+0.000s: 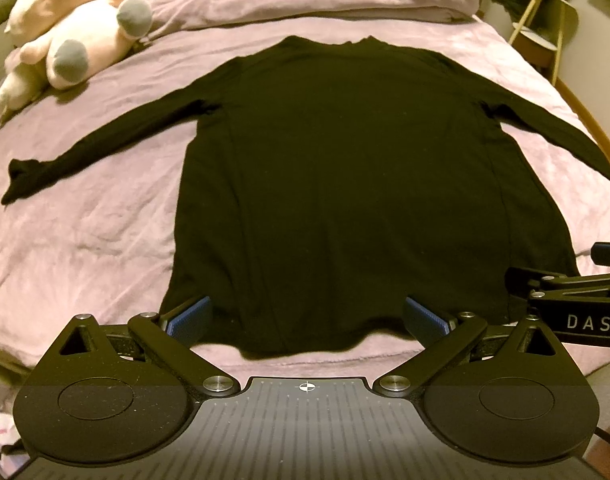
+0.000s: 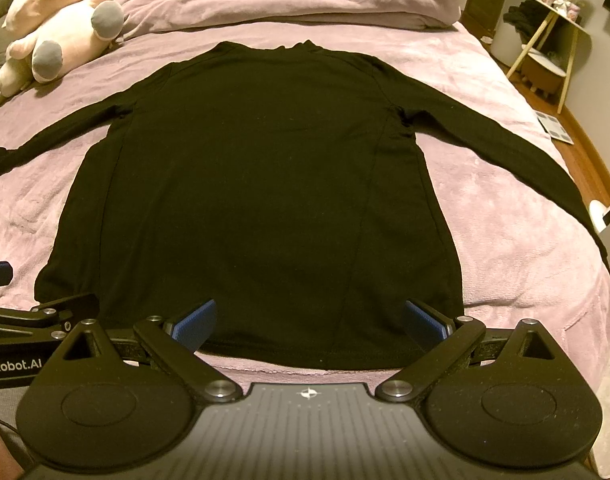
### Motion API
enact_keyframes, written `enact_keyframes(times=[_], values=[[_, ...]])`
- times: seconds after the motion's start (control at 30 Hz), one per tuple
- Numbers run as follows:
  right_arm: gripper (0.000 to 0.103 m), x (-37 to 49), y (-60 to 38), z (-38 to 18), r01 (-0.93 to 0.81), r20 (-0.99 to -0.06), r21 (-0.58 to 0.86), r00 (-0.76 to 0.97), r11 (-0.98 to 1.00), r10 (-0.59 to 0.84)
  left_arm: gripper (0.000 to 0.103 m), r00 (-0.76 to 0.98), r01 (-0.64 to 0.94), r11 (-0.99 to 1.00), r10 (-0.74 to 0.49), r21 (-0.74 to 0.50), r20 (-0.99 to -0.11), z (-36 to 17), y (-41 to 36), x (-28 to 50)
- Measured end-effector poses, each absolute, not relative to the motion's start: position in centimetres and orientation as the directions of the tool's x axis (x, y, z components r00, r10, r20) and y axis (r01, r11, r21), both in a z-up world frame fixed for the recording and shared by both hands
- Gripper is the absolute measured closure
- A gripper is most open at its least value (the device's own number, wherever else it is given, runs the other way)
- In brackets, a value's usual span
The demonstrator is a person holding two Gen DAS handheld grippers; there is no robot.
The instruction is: Fold small clothes
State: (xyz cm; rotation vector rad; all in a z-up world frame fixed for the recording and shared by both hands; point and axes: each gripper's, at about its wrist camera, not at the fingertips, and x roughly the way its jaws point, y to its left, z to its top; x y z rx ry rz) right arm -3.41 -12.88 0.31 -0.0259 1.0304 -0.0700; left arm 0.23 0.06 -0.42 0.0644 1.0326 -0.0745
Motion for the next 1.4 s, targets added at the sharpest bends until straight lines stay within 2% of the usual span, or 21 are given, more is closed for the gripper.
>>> enact_keyframes(times=[1.4], values=[[0.004,-3.28,-12.69,0.51,0.036,-0.854,-0.052,0.517,0.998,-0.063,0.0,0.506,0.092,0.996,-0.034,0.015,-0.862,-0.36,0.23,0.39]])
